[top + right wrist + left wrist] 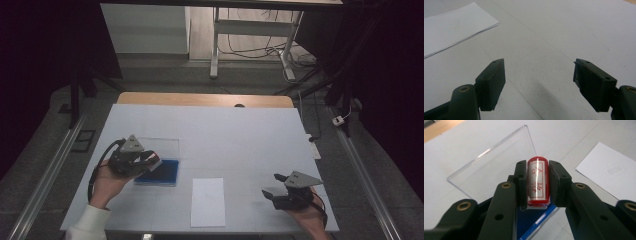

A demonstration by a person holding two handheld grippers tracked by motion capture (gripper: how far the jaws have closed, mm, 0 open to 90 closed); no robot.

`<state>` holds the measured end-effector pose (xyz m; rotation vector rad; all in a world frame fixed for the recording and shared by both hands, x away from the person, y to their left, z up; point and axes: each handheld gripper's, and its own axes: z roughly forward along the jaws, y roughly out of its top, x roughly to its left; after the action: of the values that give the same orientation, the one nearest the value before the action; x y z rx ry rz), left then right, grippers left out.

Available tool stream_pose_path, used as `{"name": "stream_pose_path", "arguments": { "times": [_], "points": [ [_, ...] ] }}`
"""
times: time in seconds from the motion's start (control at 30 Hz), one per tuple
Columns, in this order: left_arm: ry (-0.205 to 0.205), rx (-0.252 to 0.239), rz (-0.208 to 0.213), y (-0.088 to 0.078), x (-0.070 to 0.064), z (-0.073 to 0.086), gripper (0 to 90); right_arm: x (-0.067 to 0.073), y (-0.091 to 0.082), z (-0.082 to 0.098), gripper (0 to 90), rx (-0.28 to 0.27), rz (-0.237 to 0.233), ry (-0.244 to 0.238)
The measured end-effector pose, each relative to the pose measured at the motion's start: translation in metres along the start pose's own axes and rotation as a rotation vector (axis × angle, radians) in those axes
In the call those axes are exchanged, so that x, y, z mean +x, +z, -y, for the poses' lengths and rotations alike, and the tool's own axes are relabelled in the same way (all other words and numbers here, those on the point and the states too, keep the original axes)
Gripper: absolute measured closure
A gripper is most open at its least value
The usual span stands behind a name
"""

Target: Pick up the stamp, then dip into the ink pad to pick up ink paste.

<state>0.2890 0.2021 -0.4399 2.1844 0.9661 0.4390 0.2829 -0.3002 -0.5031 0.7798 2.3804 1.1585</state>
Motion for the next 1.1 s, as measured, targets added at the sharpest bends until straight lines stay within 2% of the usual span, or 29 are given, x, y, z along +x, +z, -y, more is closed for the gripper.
{"name": "stream_pose_path", "arguments": {
  "times": [0.1,0.3,0.37,0.53,0.77,0.93,1.1],
  "points": [
    [0.009,-0.006,-0.021,-0.006,0.0,-0.002,70.1,0.0,0.0,0.0,25.4,0.0,0.0,0.0],
    [-0.003,-0.013,-0.015,-0.008,0.001,-0.001,70.1,0.001,0.0,0.002,26.0,-0.002,0.001,0.003],
    [-0.002,-0.008,-0.01,-0.006,0.002,0.0,70.1,0.001,-0.002,0.001,26.5,0.001,0.008,-0.01],
    [-0.005,0.013,-0.007,0.001,0.003,0.001,70.1,0.001,-0.002,0.002,26.5,0.0,0.01,-0.005],
    [-0.034,0.031,0.01,0.012,0.009,0.006,70.1,0.0,-0.001,0.004,26.5,0.001,0.004,-0.001],
    [-0.037,0.05,0.008,0.019,0.01,0.008,70.1,0.001,-0.003,0.004,26.5,0.001,0.015,-0.004],
    [-0.03,0.072,0.004,0.026,0.009,0.01,70.1,0.001,-0.002,0.005,26.4,0.002,0.007,-0.002]
  ]
}}
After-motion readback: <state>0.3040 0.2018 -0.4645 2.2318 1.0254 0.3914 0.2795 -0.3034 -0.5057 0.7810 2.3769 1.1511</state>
